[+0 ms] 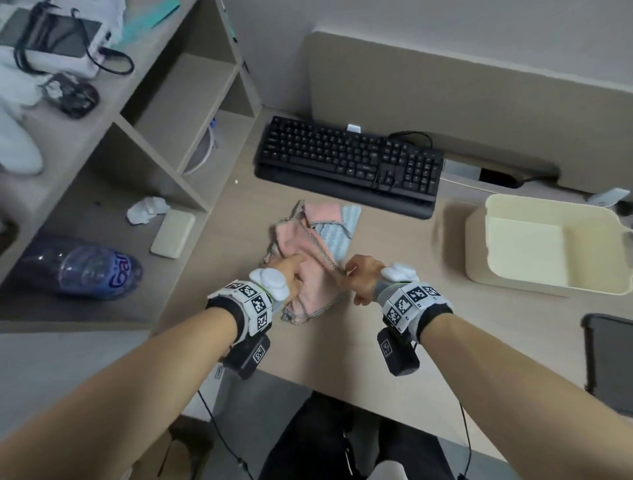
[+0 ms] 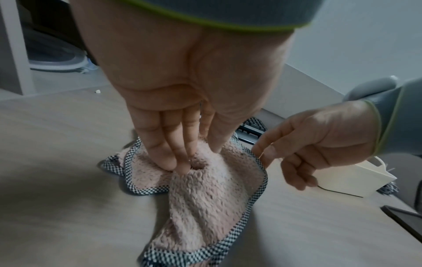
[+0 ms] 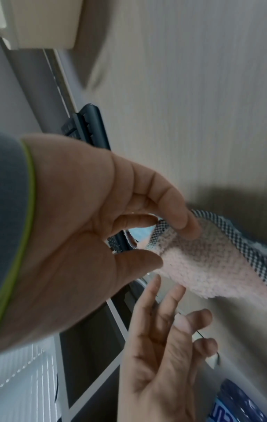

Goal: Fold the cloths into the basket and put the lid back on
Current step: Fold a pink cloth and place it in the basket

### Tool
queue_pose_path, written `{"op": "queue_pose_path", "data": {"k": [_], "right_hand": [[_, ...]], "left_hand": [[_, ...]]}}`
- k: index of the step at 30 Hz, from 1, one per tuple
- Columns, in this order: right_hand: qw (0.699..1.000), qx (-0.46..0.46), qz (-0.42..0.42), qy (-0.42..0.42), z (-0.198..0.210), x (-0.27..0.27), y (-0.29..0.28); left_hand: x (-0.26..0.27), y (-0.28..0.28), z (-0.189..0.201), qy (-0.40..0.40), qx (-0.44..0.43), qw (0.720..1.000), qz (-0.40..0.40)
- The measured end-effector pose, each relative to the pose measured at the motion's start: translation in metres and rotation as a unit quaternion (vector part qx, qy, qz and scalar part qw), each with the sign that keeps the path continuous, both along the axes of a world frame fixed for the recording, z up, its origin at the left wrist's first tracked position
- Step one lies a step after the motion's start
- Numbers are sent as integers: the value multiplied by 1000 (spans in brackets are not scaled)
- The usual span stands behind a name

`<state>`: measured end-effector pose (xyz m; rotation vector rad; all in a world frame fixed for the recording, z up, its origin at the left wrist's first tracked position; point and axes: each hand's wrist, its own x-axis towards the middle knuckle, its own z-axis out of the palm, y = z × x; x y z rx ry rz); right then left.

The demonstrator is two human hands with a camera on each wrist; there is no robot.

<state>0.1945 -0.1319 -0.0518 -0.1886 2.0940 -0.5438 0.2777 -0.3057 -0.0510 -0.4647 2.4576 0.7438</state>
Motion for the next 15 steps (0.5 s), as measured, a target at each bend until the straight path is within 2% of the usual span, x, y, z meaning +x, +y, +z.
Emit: {"op": "queue_pose_path", "data": {"k": [8,15], "right_hand": [[997,-29,-59,-28,11,14,-31],[999,-9,-42,4,3,21,-36]], "left_hand": [[-5,-3,-1,34,16,999,-27],[1,0,-1,32,34,999,-16]]}}
